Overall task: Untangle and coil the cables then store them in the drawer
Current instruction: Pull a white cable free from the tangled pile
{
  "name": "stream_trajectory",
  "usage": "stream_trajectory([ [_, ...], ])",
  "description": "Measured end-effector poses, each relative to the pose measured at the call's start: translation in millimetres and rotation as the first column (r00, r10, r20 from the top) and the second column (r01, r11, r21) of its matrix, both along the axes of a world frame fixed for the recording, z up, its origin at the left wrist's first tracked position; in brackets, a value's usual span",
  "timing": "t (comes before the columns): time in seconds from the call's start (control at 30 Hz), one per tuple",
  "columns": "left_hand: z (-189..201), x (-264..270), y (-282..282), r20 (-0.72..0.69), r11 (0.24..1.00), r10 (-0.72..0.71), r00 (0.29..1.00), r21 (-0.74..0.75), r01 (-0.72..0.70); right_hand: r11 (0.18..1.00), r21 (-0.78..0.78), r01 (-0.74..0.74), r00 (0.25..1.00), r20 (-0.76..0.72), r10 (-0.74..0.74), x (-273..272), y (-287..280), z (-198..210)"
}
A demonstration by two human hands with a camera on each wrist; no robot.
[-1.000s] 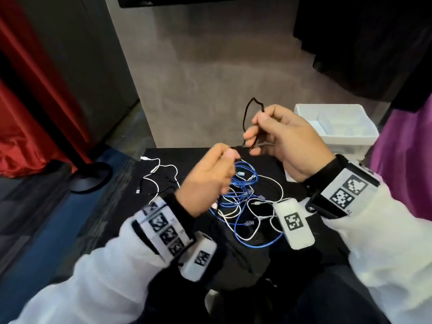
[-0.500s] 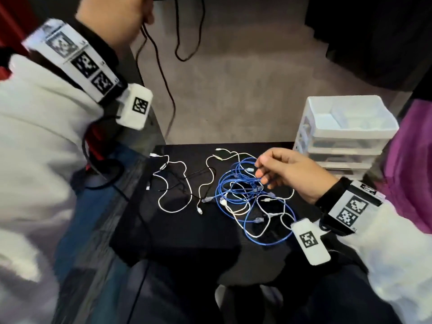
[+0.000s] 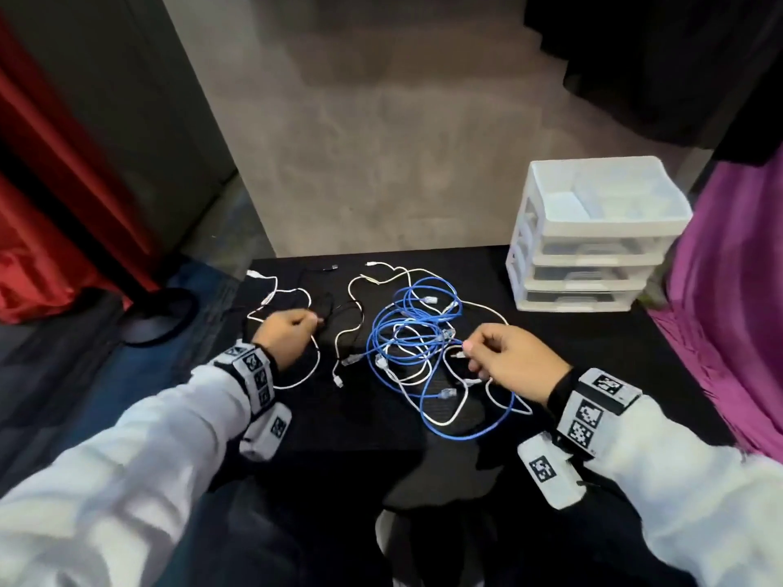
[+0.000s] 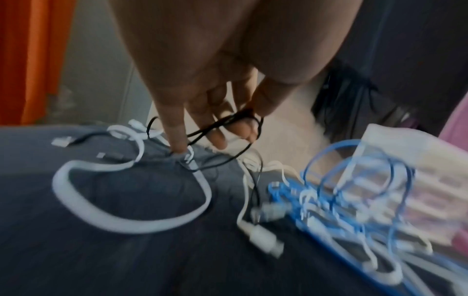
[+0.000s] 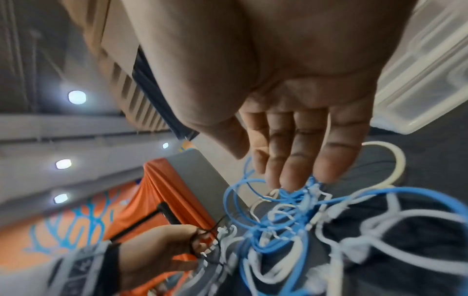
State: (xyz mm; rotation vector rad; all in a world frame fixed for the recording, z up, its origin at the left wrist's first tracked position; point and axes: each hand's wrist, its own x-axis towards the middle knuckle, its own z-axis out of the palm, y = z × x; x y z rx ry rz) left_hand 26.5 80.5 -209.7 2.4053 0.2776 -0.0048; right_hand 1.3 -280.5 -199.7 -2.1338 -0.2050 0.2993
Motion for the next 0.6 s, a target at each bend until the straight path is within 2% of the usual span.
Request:
stream_trajectory([
  [0.03,-16,-6,-1,-0.108,0.998,-0.029,0.994,0.057,0.035,0.994,-0.105,0.002,0.999,0.049,0.003,-1,-4,-9],
  [0.1,-33,-14,-1,-0.249,0.975,-0.079,0.965,0.184,0.127,0.962,-0.256,-0.096,0.994,0.028,0.107,-8,-8,-23],
  [0.2,-33,-15,2,-0.214,0.951,-0.060,0.975,0.283,0.121,0.838,-0.415,-0.353,0.933,-0.084,0.351,-24,-5,-39],
  [0.27,-29,-13,5,-0.135,0.938,-0.009,0.991,0.342,0.055,0.793,-0.475,-0.382,0.913,-0.064,0.402,-29,-2,-47],
  [0.33,-25,-12,6,-0.009,0.953,-0.002,1.000,0.303,0.005,0.840,-0.453,-0.298,0.935,0.038,0.352,-29,0,-50],
  [0.4,-20,-17,-2,0.168,0.978,-0.016,0.986,0.206,-0.020,0.897,-0.430,-0.099,0.961,0.193,0.199,-24,-3,-50],
  [0.43,-17,-21,-11,0.238,0.986,-0.034,0.971,0.164,-0.005,0.897,-0.441,0.002,0.963,0.243,0.117,-21,-7,-49],
  [0.47,-13,-27,-22,0.285,0.991,-0.066,0.956,0.133,0.029,0.881,-0.470,0.055,0.970,0.234,0.064,-18,-12,-47],
  [0.5,-10,-33,-37,0.311,0.991,-0.110,0.944,0.112,0.079,0.862,-0.505,0.048,0.982,0.180,0.051,-14,-18,-48],
  [0.6,-7,-56,-84,0.284,0.963,-0.262,0.923,0.018,0.268,0.811,-0.582,-0.055,0.998,-0.003,0.066,-12,-28,-49],
])
